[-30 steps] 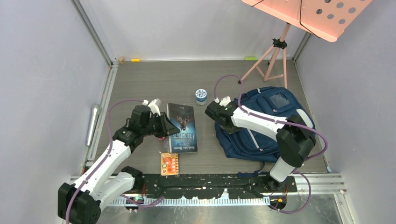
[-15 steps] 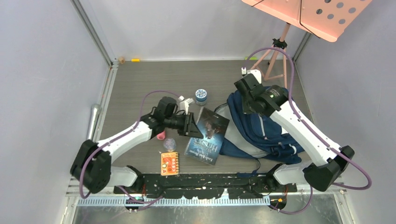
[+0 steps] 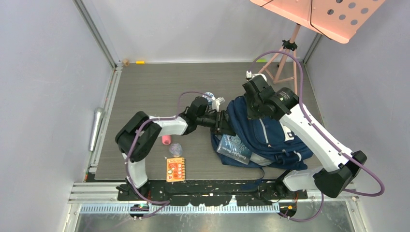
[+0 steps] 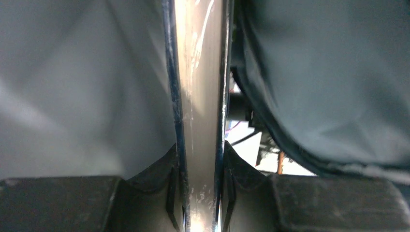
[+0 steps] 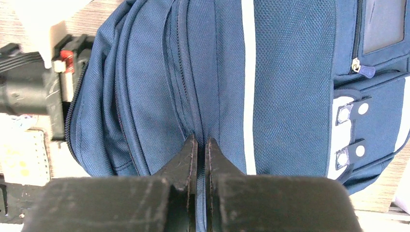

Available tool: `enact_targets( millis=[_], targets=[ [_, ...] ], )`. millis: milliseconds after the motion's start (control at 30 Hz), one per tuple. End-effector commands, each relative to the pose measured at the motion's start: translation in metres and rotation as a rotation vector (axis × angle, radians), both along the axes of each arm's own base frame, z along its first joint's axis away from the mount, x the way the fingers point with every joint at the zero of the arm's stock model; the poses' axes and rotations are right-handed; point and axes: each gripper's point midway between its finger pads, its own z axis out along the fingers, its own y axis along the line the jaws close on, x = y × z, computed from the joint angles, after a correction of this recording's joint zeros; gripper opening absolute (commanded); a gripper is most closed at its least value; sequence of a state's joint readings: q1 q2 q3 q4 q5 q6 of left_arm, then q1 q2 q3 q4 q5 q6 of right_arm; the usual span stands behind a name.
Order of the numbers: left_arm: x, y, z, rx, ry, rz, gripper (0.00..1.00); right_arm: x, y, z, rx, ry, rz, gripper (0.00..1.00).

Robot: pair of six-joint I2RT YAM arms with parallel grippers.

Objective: Pack the student bag
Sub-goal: Place the book in the student bag.

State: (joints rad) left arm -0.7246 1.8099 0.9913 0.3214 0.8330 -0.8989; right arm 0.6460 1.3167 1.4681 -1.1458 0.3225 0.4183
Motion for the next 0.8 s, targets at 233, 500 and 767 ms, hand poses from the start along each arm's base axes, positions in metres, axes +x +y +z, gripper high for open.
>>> enact_targets(
  millis=[233, 500, 767],
  targets=[
    [0.033, -0.063, 0.104, -0.483, -0.068, 0.165, 0.0, 0.019, 0.028, 0.033, 0.171, -0.138, 0.009, 0.0],
    [0.07, -0.08, 0.059, -0.386, -0.085, 0.469, 0.0, 0.02, 0.031, 0.03, 0.194, -0.145, 0.004, 0.0],
    [0.078, -0.087, 0.012, -0.213, -0.103, 0.624, 0.14, 0.019, 0.028, 0.028, 0.191, -0.151, -0.003, 0.0]
  ],
)
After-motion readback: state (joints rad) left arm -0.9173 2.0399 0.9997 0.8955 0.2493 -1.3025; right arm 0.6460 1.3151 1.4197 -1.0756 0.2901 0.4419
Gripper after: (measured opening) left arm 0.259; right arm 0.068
